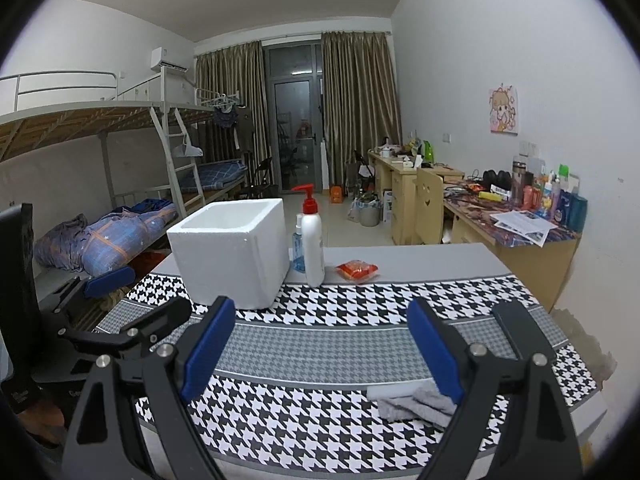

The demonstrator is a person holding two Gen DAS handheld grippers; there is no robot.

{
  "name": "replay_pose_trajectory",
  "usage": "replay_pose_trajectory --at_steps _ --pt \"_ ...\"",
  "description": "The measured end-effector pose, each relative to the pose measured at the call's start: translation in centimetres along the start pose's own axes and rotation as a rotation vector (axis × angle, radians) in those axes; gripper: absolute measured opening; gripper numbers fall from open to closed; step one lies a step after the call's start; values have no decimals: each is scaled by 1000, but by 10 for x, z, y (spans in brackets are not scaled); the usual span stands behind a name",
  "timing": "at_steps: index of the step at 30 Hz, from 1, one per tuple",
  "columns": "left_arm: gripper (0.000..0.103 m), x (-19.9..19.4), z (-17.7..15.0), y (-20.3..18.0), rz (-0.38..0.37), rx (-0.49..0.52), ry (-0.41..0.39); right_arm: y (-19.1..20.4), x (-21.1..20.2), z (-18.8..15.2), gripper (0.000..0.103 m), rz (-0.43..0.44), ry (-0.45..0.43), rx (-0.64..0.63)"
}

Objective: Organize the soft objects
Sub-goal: 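Withdraw both tools from the box toward the grey sock and foam roll, then lower right tool onto the grey sock and close on it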

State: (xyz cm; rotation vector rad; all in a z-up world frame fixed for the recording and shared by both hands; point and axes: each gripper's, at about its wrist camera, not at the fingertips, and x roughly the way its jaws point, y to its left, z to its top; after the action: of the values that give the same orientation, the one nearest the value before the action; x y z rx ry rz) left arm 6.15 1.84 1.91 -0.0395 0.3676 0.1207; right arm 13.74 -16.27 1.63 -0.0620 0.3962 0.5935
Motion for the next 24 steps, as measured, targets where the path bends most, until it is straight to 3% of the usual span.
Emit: replay_pose_trajectory --at_steps 5,14,24 --pt "102 6 -7 -3 12 -5 7 -9 0 -8 91 -26 6 6" --pt "102 23 -20 -18 -37 -9 38 -26 1 -27 91 -93 22 -3" --pt "102 43 -26 -36 -65 0 76 -52 6 -39 91 -105 63 36"
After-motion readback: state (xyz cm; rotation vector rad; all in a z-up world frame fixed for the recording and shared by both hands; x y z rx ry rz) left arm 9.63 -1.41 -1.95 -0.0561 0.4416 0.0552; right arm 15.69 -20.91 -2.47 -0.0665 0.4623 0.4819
